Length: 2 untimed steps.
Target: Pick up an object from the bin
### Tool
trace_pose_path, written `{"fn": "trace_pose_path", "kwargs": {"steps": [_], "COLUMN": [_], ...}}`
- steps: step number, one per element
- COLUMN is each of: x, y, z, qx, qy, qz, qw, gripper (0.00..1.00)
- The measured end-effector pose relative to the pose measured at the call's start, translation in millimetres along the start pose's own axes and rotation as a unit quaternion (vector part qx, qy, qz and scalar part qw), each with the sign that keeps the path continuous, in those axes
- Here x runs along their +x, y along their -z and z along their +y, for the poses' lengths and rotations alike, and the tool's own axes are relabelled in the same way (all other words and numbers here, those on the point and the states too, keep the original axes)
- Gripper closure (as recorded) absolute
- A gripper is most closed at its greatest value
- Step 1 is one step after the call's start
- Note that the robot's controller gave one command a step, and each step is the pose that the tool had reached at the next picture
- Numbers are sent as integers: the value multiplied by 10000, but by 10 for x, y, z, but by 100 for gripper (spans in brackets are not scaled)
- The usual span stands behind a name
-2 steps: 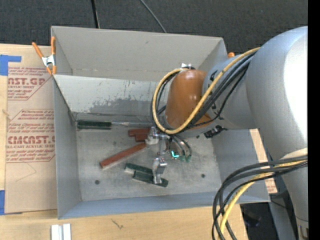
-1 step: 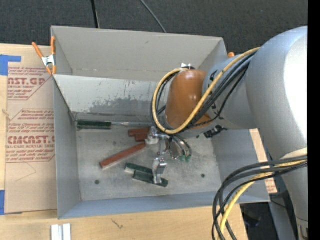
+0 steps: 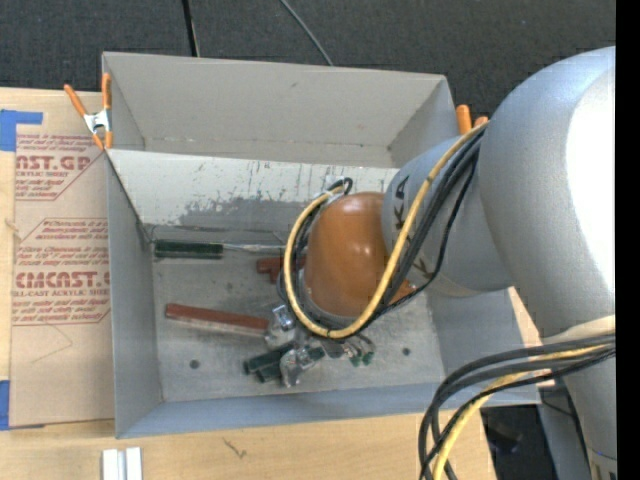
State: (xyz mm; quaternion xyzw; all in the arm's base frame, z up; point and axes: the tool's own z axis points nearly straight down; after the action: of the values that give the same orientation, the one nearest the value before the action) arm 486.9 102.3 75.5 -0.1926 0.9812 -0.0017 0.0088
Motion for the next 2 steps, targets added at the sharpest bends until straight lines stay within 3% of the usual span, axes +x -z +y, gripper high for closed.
{"fn": "trace_pose_path", "kwargs": {"steps": [1, 2], "x": [0, -249], "y": [0, 1064], "z": [0, -66], "qx": [1, -36], "qy": [3, 257], "qz": [0, 74], "qw": [10000, 9996], "gripper": [100, 100]}}
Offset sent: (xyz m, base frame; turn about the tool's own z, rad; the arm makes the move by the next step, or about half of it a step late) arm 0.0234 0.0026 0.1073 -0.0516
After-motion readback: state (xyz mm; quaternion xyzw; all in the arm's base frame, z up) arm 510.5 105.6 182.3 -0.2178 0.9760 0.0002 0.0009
